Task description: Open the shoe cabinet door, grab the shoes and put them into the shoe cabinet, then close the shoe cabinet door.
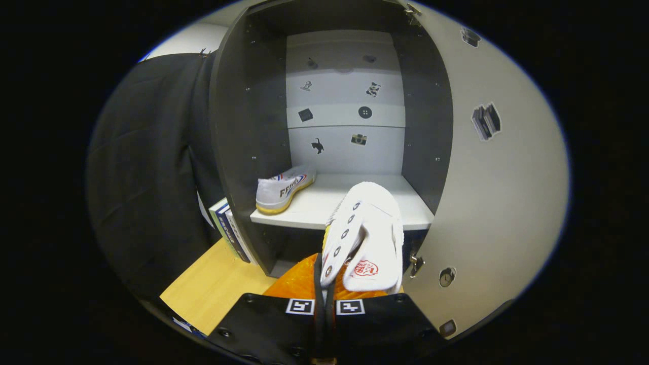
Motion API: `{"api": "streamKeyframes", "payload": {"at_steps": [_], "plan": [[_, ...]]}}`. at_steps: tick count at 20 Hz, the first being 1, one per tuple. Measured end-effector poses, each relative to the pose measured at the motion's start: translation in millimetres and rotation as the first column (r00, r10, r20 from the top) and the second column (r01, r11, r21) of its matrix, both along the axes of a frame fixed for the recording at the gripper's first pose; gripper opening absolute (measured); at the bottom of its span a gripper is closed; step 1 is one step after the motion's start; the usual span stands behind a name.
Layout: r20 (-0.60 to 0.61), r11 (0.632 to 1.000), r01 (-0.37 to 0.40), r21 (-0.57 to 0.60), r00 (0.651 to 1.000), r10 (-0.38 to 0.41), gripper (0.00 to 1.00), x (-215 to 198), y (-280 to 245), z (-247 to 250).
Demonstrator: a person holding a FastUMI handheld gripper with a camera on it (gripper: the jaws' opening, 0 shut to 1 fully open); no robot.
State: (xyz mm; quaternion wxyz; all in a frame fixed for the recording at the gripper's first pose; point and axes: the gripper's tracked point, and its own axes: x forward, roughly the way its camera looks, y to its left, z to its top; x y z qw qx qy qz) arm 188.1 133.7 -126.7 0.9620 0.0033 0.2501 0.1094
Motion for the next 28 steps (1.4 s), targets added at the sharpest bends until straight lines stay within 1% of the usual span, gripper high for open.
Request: {"api": "streamKeyframes", "payload": {"at_steps": [3, 7, 11, 17, 22, 27, 28], "plan": [[0.035, 1.0, 0.017, 0.02, 0.999, -0.017, 0.02, 24.4, 4.3, 22.0], [0.123, 1.0, 0.013, -0.008, 0.992, -0.012, 0.02, 64.7, 12.8, 55.6], [0.159, 0.999, 0.037, -0.005, 0.987, -0.036, 0.01, 102.6, 15.3, 73.4], [0.175, 0.996, 0.06, -0.068, 0.983, -0.047, 0.01, 164.4, 8.6, 71.3], [0.149, 0.98, 0.095, -0.174, 0.986, -0.069, 0.01, 207.7, -9.5, 48.7], [0.068, 0.973, 0.065, -0.222, 0.996, -0.052, 0.01, 235.2, -10.6, 9.8], [0.069, 0.972, 0.067, -0.223, 0.996, -0.053, 0.01, 241.0, -9.3, 8.0]]}}
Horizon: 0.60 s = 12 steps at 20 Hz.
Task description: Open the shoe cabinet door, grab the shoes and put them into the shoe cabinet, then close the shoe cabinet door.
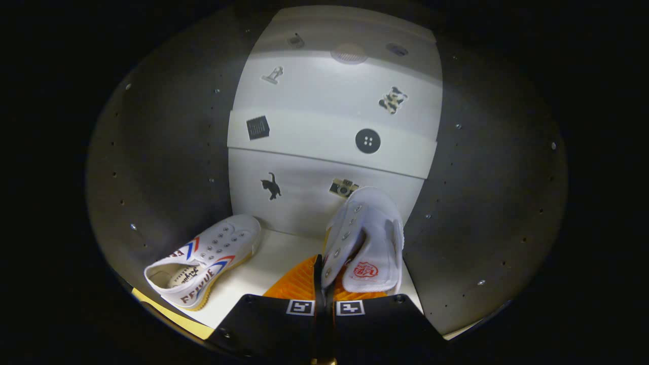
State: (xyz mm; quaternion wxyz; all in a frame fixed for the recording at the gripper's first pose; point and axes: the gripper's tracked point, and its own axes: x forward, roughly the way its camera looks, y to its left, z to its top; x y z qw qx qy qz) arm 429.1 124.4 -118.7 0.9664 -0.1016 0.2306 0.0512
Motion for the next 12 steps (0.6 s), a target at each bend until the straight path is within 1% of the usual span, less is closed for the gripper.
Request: {"api": "streamKeyframes", "payload": {"at_steps": [1, 4, 8, 12], "plan": [[-0.007, 1.0, 0.005, -0.007, 1.0, -0.005, 0.01, 4.1, 0.6, -4.7], [-0.029, 1.0, -0.018, -0.025, 0.999, 0.017, 0.01, 12.2, 9.1, -19.1], [-0.088, 0.999, 0.002, 0.047, 0.996, 0.002, 0.02, 21.7, 17.9, -37.4], [-0.141, 0.998, 0.004, 0.055, 0.99, 0.003, 0.03, 26.1, 21.7, -50.0]]}}
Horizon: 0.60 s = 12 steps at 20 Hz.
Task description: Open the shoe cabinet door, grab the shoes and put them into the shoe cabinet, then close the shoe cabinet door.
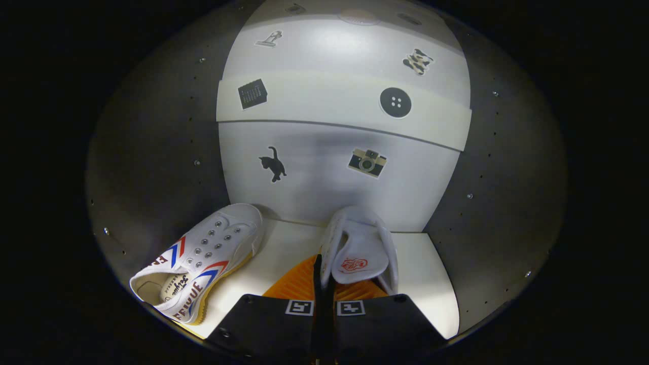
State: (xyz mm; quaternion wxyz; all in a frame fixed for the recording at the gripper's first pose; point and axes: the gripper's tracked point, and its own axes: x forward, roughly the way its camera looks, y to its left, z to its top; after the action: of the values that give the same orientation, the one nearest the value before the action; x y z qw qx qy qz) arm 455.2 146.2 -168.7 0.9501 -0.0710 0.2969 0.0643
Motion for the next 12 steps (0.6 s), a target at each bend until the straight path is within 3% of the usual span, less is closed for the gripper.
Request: {"api": "streamKeyframes", "payload": {"at_steps": [5, 10, 12], "plan": [[-0.035, 1.0, 0.003, 0.02, 0.999, -0.002, 0.13, -7.5, -2.0, -3.7], [0.005, 0.995, -0.026, 0.101, 1.0, 0.026, 0.52, -35.9, 11.3, 21.6], [0.056, 0.997, -0.017, 0.075, 0.998, 0.013, 0.68, -48.9, 7.3, 38.2]]}}
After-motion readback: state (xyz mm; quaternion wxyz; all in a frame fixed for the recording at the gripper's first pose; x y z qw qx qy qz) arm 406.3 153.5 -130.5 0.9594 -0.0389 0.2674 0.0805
